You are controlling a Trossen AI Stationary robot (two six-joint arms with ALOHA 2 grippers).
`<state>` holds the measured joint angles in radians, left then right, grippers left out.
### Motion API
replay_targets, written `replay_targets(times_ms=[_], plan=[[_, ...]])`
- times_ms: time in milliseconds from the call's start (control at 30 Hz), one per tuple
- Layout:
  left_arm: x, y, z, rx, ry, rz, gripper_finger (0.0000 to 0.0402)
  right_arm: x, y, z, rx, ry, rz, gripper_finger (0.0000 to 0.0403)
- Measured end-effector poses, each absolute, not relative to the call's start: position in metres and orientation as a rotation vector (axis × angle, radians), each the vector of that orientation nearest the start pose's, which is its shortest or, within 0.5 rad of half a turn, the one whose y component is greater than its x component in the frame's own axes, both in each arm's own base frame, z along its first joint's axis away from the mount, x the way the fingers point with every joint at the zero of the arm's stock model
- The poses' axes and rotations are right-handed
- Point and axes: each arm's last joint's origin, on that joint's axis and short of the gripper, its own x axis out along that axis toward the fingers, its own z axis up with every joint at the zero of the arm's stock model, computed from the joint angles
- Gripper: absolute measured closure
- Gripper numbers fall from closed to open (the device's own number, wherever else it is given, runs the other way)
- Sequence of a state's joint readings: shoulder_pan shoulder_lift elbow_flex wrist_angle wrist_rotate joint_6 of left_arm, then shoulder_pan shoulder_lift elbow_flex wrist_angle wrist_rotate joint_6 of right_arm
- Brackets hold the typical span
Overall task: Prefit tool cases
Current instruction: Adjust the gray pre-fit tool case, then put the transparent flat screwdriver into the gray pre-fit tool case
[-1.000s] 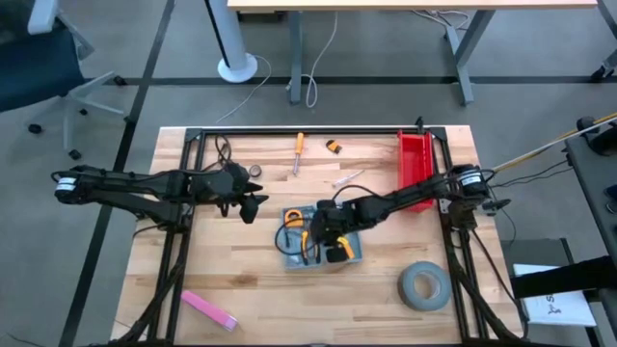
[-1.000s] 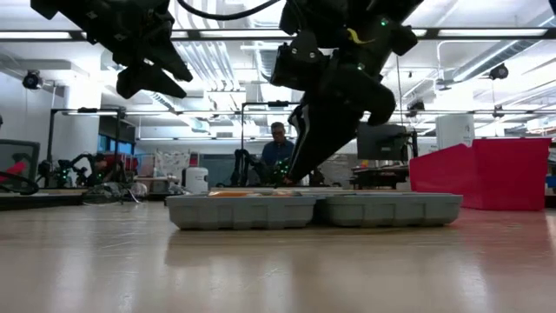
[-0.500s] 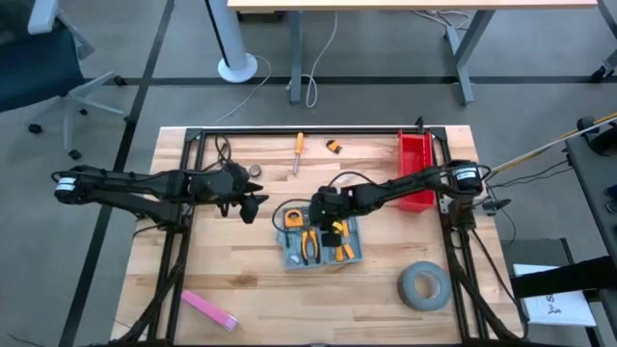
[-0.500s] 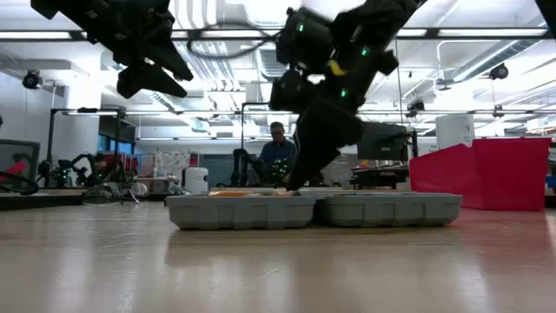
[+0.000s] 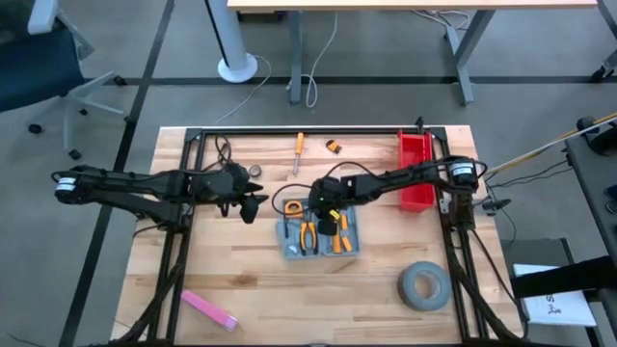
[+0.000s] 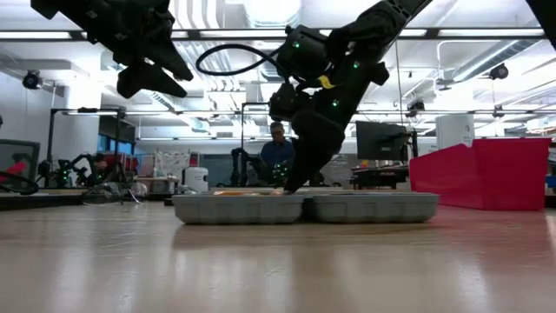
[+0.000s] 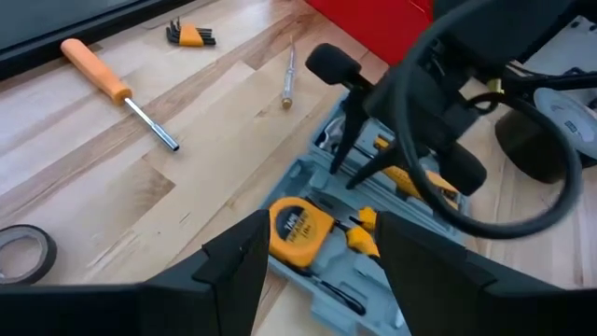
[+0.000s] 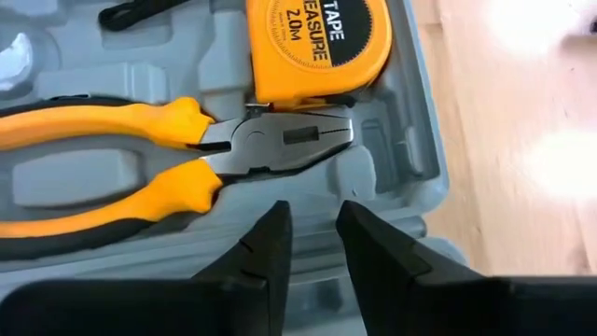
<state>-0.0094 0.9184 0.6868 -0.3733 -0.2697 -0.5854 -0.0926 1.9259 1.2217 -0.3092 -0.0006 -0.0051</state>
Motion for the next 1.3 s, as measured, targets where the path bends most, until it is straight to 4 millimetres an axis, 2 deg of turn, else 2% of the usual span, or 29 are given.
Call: replay_targets(times_ms=[333,433,533,600,667,867,967,1133,1300], plan=[[0.191,0.006,0.261,-0.48,0.506,0.419,0.0198,0.386,-0.038,0.158,0.063,1.003,-0.101,0.0347],[0.191,0.006,0.262,-0.482,0.499,0.417,0.0198,0.384,-0.038,0.17,0.036,0.97,-0.088,0.035],[0.192,0.006,0.263,-0.485,0.486,0.414,0.0198,0.383,-0.041,0.192,0.006,0.874,-0.083,0.0347],[0.193,0.006,0.263,-0.487,0.477,0.411,0.0198,0.381,-0.046,0.204,-0.011,0.832,-0.087,0.0343],[0.193,0.006,0.264,-0.487,0.475,0.41,0.0198,0.377,-0.057,0.208,-0.016,0.839,-0.106,0.0337],[0.193,0.006,0.264,-0.494,0.471,0.411,0.0198,0.361,-0.093,0.208,0.017,0.901,-0.116,0.0314],[0.193,0.006,0.264,-0.498,0.465,0.411,0.0198,0.351,-0.106,0.203,0.023,0.987,-0.115,0.0296],[0.193,0.006,0.265,-0.493,0.457,0.428,0.0198,0.334,-0.117,0.196,-0.021,1.139,-0.065,0.0266],[0.193,0.008,0.265,-0.473,0.435,0.489,0.0198,0.329,-0.128,0.196,-0.074,1.153,-0.042,0.0247]])
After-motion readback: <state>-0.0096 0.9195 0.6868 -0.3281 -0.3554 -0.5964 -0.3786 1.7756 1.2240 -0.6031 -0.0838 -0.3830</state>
